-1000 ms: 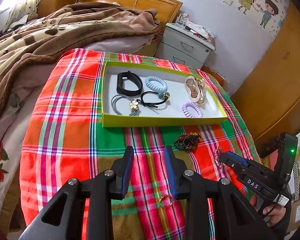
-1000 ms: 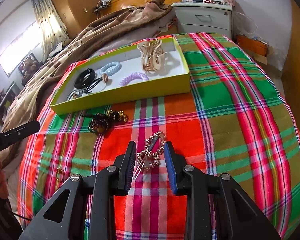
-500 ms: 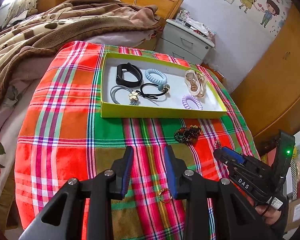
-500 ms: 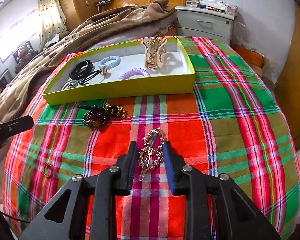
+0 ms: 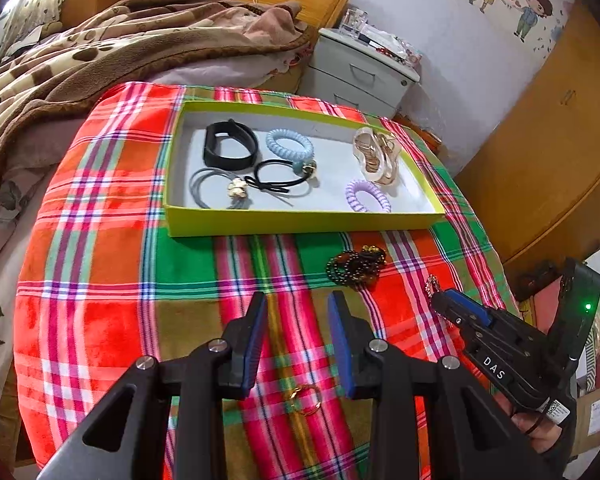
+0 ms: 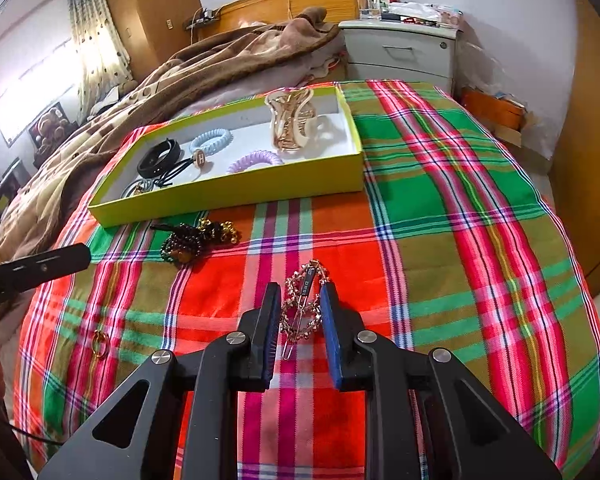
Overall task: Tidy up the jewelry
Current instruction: 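Hold the jeweled clip with the right gripper while the left gripper grasps the dark beaded bracelet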
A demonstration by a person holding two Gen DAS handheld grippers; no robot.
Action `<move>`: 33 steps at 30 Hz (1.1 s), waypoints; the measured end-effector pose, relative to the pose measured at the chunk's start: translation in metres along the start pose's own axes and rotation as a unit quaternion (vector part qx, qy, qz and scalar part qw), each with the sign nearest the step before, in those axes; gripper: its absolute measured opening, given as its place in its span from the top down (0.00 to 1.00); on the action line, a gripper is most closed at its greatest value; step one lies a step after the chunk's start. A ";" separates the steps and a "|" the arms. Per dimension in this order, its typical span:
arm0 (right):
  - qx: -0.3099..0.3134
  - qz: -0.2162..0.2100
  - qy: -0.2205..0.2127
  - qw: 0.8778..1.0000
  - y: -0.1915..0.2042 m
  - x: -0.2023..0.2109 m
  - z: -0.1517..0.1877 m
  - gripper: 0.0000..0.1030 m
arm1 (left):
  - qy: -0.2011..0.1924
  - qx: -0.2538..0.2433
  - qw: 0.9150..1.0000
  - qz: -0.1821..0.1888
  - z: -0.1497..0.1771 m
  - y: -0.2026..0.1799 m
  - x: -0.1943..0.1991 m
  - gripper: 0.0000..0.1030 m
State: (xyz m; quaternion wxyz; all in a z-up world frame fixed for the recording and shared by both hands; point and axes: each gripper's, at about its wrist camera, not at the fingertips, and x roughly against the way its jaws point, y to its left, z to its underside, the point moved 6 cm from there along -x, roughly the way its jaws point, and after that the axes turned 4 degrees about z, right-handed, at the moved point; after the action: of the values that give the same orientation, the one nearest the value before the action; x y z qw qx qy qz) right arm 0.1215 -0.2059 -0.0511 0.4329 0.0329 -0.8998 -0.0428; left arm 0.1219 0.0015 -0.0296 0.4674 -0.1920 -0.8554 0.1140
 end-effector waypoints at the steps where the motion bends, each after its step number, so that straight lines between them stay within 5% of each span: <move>1: -0.002 -0.002 -0.002 1.000 -0.001 0.001 0.000 0.80 | 0.003 -0.003 1.000 0.001 0.000 -0.003 -0.002 0.68; 10: -0.021 -0.013 -0.021 0.999 -0.013 0.012 -0.004 0.80 | 0.025 -0.031 0.999 0.021 -0.008 -0.030 -0.026 0.68; 15: -0.024 -0.016 -0.027 0.999 -0.018 0.016 -0.006 0.80 | 0.036 -0.062 0.997 0.003 -0.010 -0.046 -0.043 0.57; 28: -0.038 -0.022 -0.030 0.999 -0.029 0.016 -0.005 0.80 | 0.057 -0.117 0.989 -0.068 -0.009 -0.054 -0.074 0.56; 33: -0.041 -0.021 -0.031 0.998 -0.031 0.017 -0.005 0.80 | 0.056 -0.109 0.990 -0.065 -0.011 -0.054 -0.076 0.56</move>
State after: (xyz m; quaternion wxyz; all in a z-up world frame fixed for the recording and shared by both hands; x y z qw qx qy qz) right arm 0.1154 -0.2391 -0.0381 0.4046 0.0323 -0.9095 -0.0896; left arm 0.1561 -0.0796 -0.0609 0.4972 -0.1923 -0.8458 -0.0212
